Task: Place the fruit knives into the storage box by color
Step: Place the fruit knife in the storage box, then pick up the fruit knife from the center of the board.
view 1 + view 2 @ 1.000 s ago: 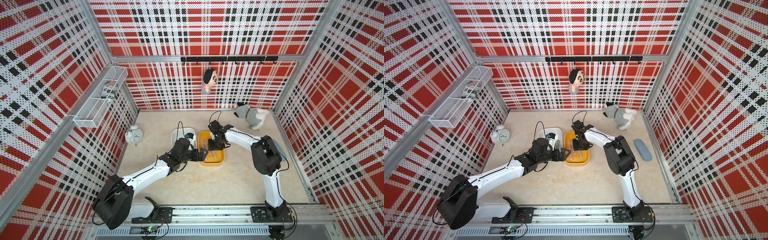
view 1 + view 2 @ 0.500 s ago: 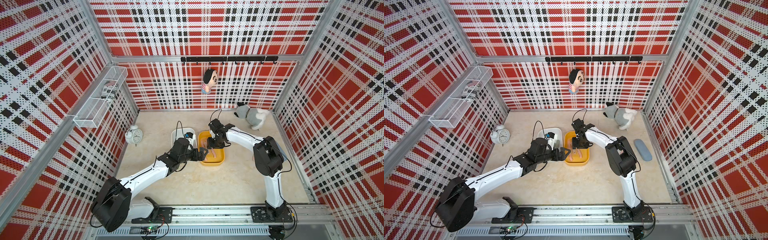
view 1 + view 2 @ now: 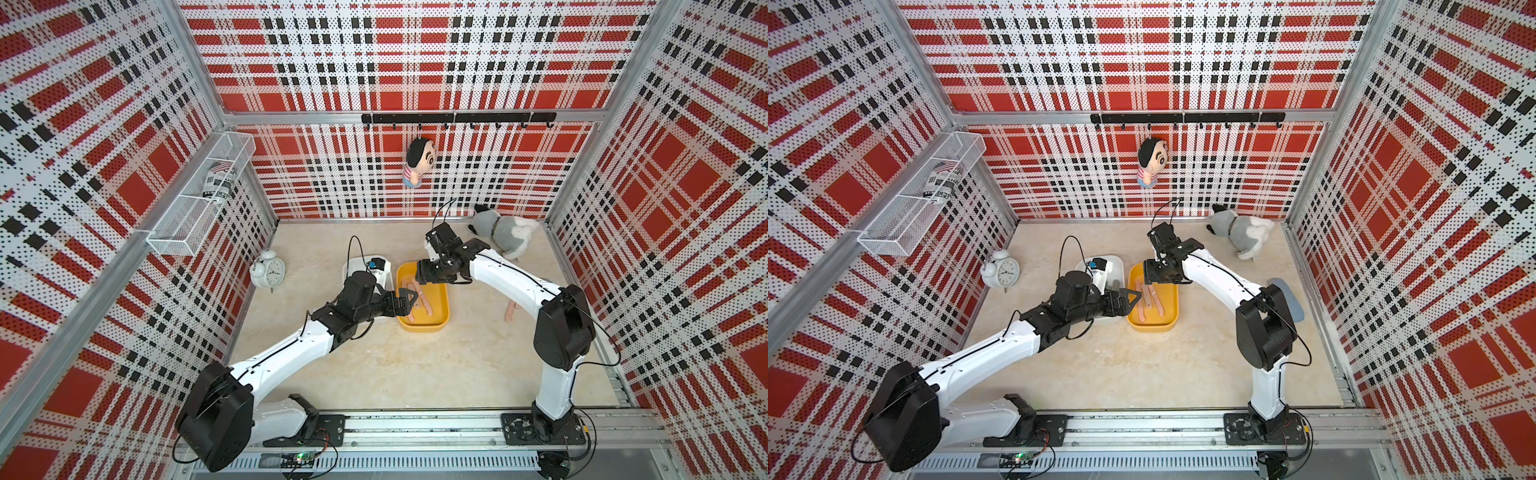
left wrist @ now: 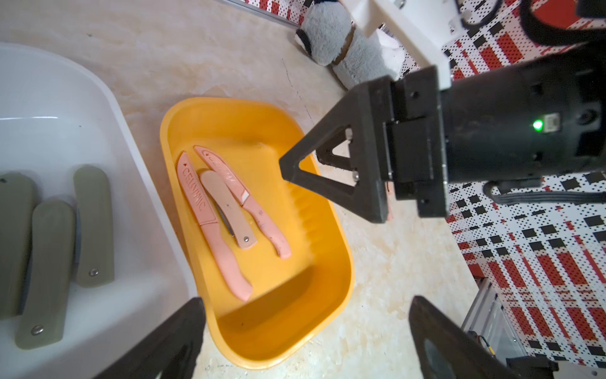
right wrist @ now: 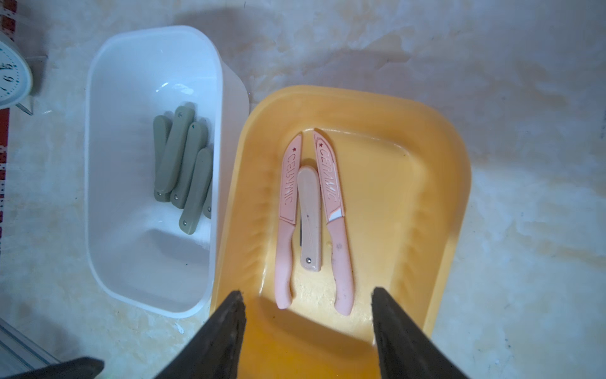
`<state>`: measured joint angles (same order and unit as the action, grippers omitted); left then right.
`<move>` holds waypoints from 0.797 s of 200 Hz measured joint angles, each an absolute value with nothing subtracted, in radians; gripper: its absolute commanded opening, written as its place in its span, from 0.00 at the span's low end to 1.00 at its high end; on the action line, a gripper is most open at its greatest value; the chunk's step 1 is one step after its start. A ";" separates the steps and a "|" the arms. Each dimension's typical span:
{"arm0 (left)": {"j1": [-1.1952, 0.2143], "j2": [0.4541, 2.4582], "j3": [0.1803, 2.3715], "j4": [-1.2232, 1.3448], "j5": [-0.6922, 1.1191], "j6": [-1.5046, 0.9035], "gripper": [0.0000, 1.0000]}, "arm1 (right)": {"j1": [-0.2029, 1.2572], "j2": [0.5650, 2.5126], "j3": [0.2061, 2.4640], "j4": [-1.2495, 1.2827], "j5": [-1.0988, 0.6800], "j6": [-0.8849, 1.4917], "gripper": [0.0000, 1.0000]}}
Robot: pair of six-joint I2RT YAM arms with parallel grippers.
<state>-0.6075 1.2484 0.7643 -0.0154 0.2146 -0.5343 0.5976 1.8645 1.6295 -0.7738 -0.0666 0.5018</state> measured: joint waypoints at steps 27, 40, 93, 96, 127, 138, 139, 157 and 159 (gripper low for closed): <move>-0.617 1.262 0.799 -0.013 0.231 -0.534 0.98 | 0.561 1.784 1.581 -0.776 -0.044 0.500 0.66; -0.625 1.282 0.824 -0.009 0.236 -0.534 0.98 | 0.530 1.752 1.559 -0.780 -0.037 0.499 0.66; -0.698 1.419 0.972 0.011 0.270 -0.533 0.98 | 0.397 1.602 1.384 -0.788 0.018 0.497 0.67; -0.704 1.430 0.982 0.014 0.273 -0.533 0.98 | 0.386 1.589 1.364 -0.788 0.022 0.498 0.67; -0.762 1.533 1.069 0.044 0.292 -0.533 0.98 | 0.287 1.488 1.190 -0.787 0.027 0.500 0.66; -0.779 1.566 1.089 0.058 0.301 -0.534 0.98 | 0.247 1.458 1.136 -0.785 0.030 0.500 0.66; -0.781 1.570 1.091 0.059 0.302 -0.534 0.98 | 0.242 1.455 1.130 -0.785 0.030 0.500 0.66; -0.805 1.613 1.107 0.075 0.313 -0.536 0.98 | 0.183 1.423 1.059 -0.774 0.031 0.500 0.66; -0.807 1.618 1.108 0.078 0.313 -0.536 0.98 | 0.179 1.421 1.053 -0.773 0.031 0.500 0.66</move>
